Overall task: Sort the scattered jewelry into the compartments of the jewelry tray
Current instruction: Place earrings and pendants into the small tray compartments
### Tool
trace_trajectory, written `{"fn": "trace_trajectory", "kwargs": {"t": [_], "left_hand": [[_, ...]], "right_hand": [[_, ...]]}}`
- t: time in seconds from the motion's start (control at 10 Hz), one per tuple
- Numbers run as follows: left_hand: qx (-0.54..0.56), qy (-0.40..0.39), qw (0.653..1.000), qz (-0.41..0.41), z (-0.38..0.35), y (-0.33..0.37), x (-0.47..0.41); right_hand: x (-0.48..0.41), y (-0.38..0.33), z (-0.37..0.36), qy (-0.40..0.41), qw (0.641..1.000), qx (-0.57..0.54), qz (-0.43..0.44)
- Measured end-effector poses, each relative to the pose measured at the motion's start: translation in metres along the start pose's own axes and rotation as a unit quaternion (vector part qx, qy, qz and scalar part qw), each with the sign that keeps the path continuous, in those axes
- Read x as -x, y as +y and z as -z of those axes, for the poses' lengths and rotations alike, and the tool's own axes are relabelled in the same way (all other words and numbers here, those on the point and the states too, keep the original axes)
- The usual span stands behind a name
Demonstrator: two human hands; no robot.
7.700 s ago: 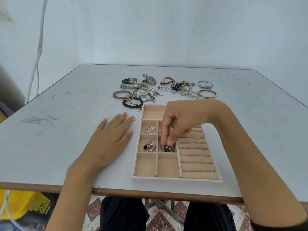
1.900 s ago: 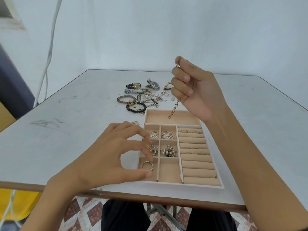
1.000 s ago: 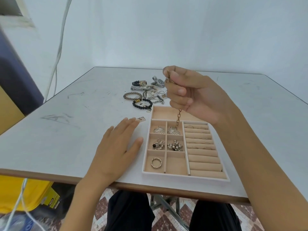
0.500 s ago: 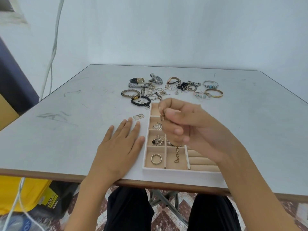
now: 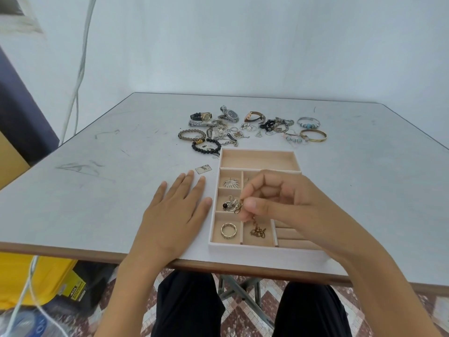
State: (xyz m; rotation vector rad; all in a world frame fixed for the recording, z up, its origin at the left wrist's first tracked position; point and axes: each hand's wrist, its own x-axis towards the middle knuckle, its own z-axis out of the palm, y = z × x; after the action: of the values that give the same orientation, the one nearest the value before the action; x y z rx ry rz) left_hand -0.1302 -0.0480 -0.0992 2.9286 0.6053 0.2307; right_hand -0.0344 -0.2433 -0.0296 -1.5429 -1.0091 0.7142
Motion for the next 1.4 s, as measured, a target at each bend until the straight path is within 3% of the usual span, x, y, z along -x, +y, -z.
{"fn": "trace_trajectory", "kwargs": {"t": [0.3,0.6,0.8,1.0,1.1,1.4], "left_hand": [[0.006,0.0,1.0,0.0,0.0,-0.001,0.0],[0.006,0.0,1.0,-0.004,0.0,-0.001,0.001],[0.007,0.0,1.0,-0.004,0.0,-0.001,0.001],[0.011,-0.002,1.0,-0.004,0.0,-0.001,0.0],[0.007,-0.001,1.0,-0.004,0.001,-0.001,0.001],[0.013,0.004,1.0,-0.001,0.0,-0.001,0.001]], "right_hand": [[0.005,-0.004,0.005,0.055,0.98,0.19,-0.003],[0.006,-0.002,-0.002,0.045,0.923,0.378,-0.055],[0.008,-0.011,-0.004,0.05,0.897,0.435,-0.055],[0.006,-0.012,-0.019,0.056,0.823,0.565,-0.034],[0.004,-0.006,-0.021,0.042,0.809,0.586,-0.031],[0.008,-0.009,-0.017,0.036,0.816,0.576,-0.045]]}}
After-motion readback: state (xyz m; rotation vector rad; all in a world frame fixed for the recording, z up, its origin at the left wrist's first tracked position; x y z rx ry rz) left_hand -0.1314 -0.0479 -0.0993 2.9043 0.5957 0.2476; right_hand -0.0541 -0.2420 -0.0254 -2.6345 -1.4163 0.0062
